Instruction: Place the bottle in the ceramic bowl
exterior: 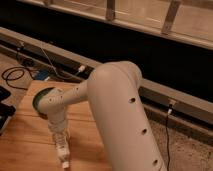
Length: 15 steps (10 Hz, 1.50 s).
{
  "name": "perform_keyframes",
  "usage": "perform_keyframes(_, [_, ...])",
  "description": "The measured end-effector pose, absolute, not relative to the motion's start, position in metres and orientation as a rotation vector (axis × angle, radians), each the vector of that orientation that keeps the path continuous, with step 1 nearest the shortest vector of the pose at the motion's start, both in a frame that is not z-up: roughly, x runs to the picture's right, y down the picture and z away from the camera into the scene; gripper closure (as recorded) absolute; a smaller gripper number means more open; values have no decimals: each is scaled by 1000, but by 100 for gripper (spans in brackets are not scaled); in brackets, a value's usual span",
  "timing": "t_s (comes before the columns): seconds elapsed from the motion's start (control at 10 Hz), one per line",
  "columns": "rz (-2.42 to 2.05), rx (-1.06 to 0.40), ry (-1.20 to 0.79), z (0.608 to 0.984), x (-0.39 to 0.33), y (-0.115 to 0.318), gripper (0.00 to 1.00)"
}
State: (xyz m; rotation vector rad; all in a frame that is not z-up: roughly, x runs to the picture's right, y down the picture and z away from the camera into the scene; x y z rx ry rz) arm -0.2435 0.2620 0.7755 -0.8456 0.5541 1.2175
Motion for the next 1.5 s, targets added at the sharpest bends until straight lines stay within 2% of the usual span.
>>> perform_keyframes(0.2, [1225,-822,535,770,-239,256,95])
perform_keyframes(0.3, [1228,-806,519,766,-237,249,99])
perform_keyframes(0.6, [1224,-769,430,756,-223,209,100])
perform_keyframes(1.0, [1132,-923,260,779,-195,146,100])
perform_keyframes(1.5, [912,-916,154,756,-219,118,100])
